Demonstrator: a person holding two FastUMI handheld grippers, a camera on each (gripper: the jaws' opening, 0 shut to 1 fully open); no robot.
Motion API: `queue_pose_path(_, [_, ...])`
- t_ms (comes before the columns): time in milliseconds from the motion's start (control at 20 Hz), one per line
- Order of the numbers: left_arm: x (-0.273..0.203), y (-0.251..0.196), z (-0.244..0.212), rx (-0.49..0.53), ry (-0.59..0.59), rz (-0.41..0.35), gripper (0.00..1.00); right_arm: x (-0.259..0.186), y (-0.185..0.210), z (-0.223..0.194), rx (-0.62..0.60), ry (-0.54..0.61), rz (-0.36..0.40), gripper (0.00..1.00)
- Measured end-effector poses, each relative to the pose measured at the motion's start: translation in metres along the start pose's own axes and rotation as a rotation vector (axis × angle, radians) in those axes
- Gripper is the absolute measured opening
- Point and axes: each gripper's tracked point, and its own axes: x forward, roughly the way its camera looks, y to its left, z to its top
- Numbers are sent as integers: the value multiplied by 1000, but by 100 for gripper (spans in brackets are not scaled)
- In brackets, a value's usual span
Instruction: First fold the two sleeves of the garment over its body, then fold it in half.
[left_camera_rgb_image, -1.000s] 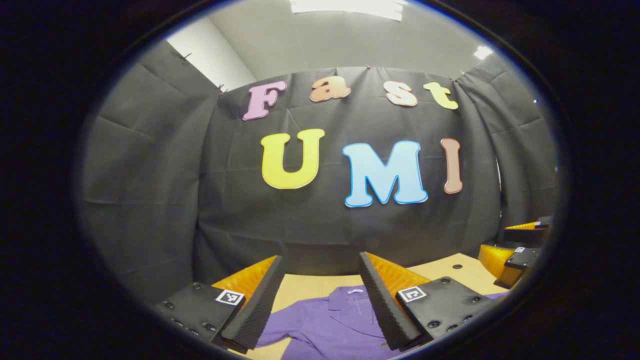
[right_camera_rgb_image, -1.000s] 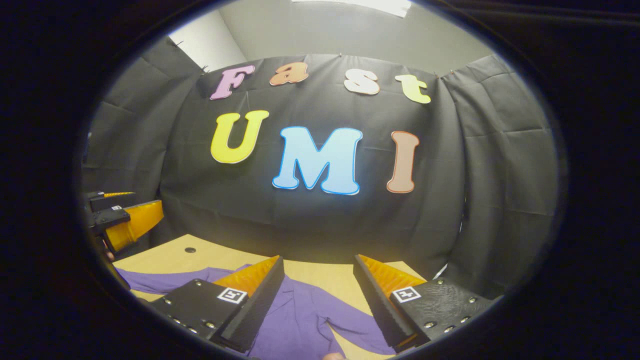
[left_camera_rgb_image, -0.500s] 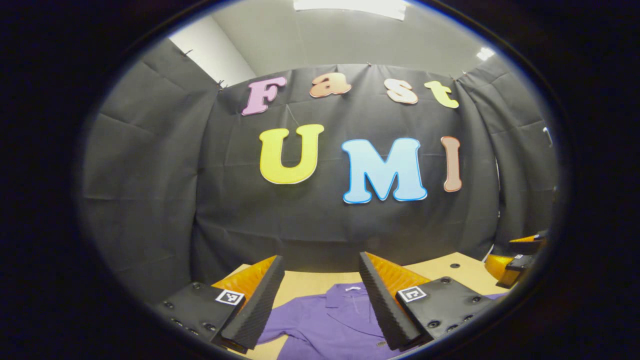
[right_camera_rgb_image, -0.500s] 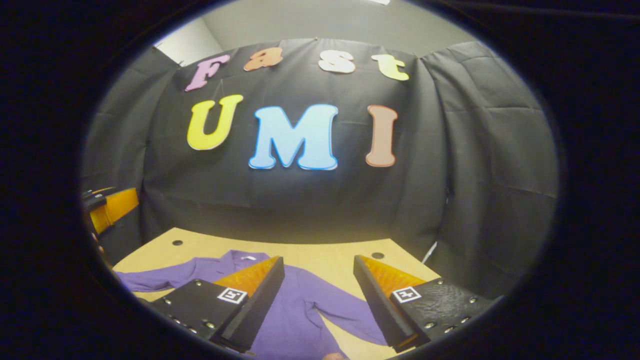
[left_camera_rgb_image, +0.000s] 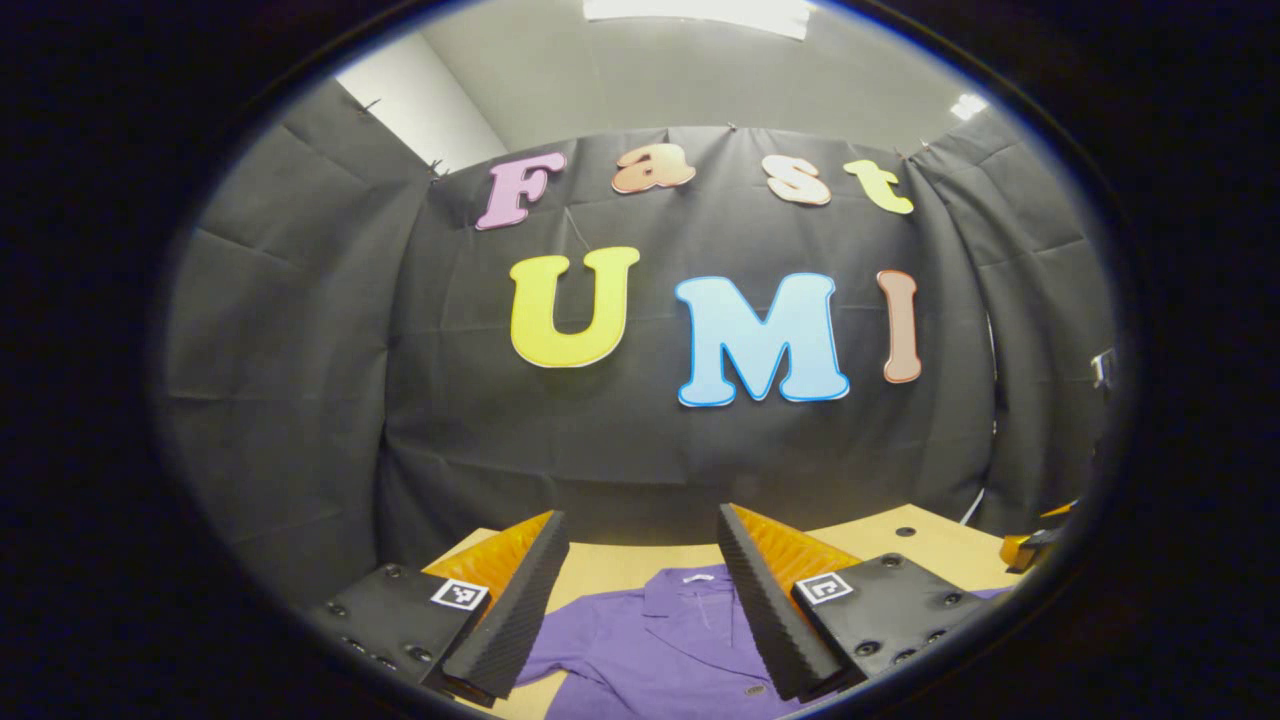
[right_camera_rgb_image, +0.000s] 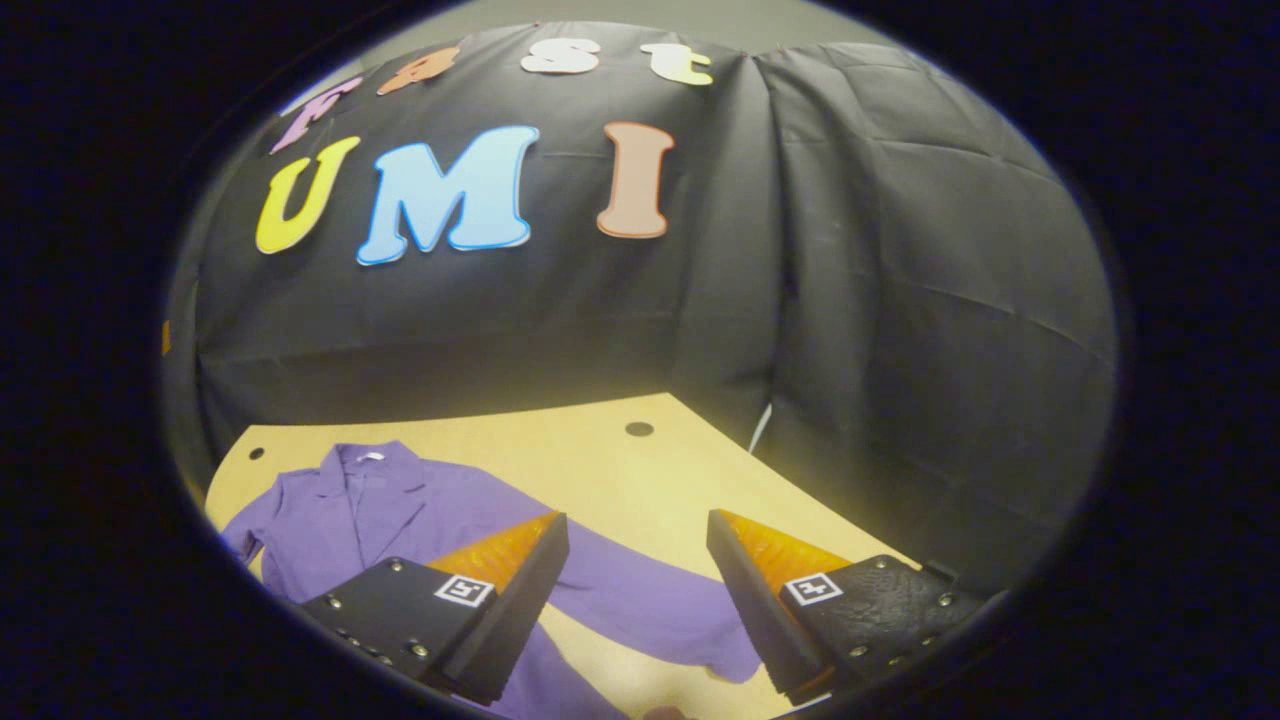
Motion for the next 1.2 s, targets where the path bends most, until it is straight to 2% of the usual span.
queue_pose_path(350, [0,-9,-6,1,8,-5,97,11,-55,-64,131,174,-125,90])
queue_pose_path(550, [-2,-9,-10,5,16,3,97,16,-81,-104,153,265,-202,90])
queue_pose_path(1000, [-3,0,-13,17,36,27,96,41,-111,-161,304,415,-327,90])
queue_pose_path(1200, [-5,3,-14,23,38,34,97,46,-113,-175,318,453,-339,91])
